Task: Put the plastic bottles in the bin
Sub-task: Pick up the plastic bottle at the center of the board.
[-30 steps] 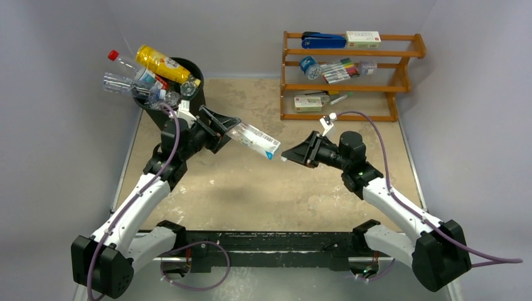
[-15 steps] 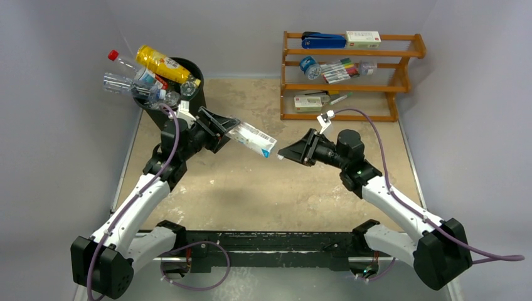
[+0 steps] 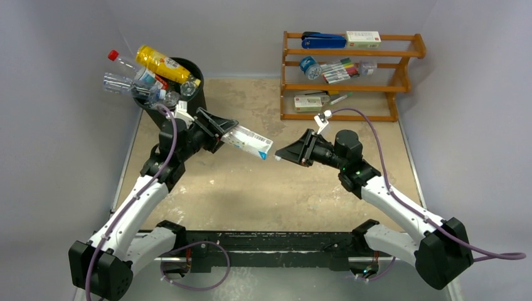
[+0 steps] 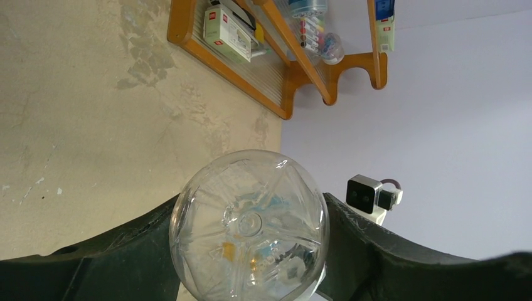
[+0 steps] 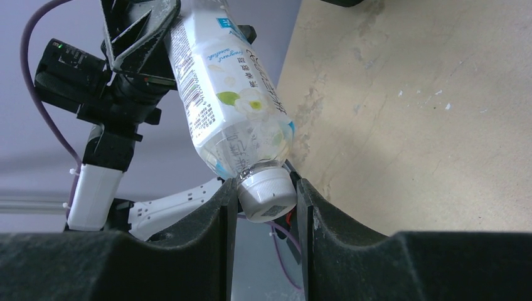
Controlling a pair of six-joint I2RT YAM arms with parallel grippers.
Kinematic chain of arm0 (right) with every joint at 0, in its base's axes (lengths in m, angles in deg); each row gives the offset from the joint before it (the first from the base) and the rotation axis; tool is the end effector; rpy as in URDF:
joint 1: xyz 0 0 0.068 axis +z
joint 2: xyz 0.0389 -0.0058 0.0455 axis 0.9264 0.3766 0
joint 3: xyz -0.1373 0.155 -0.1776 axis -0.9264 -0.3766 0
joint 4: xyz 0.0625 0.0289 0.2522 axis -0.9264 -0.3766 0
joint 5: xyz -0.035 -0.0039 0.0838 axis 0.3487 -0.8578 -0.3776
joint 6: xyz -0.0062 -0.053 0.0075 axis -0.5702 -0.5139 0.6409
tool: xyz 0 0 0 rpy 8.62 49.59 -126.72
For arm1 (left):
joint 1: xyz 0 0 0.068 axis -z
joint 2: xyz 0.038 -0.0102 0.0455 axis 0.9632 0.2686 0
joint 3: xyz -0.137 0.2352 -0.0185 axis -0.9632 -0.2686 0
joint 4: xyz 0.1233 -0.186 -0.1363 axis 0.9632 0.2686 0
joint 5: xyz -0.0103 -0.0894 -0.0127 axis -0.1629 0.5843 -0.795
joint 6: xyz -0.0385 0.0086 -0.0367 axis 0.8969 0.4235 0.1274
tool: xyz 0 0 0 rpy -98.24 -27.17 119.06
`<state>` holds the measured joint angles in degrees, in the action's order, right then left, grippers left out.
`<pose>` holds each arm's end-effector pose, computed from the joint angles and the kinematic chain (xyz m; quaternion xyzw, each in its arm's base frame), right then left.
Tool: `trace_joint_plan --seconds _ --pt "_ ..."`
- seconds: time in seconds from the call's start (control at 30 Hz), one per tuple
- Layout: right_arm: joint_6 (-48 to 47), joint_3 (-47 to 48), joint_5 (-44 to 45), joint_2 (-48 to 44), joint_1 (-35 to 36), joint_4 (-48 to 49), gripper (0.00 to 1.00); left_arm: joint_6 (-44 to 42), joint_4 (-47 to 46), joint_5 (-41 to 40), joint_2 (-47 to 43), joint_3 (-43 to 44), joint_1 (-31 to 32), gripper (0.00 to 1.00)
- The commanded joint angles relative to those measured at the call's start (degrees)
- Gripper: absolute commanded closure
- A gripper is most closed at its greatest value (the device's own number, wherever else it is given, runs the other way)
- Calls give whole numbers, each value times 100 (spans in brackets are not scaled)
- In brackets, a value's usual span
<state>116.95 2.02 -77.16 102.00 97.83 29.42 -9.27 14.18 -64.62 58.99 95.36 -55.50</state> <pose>0.1991 0.1357 0.2960 0.0262 0.7210 0.6170 0.3142 0.2102 -0.0807 0.3174 -0.2860 0.7385 -0.4927 0.3606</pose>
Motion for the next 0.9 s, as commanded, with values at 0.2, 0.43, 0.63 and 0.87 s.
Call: trace_joint_plan --seconds 0.2,0.43,0.63,0.87 --pt "-60 92 123 -233 24 89 48 -461 334 -159 4 716 36 46" --pt "-68 -96 152 -471 28 -14 41 -837 830 -222 218 1286 42 46" --pt "-93 -248 135 -663 26 -85 38 -1183 1305 -316 436 1836 39 46" --pt "-221 -309 133 -861 27 -292 2 -1760 2063 -460 886 2857 42 46"
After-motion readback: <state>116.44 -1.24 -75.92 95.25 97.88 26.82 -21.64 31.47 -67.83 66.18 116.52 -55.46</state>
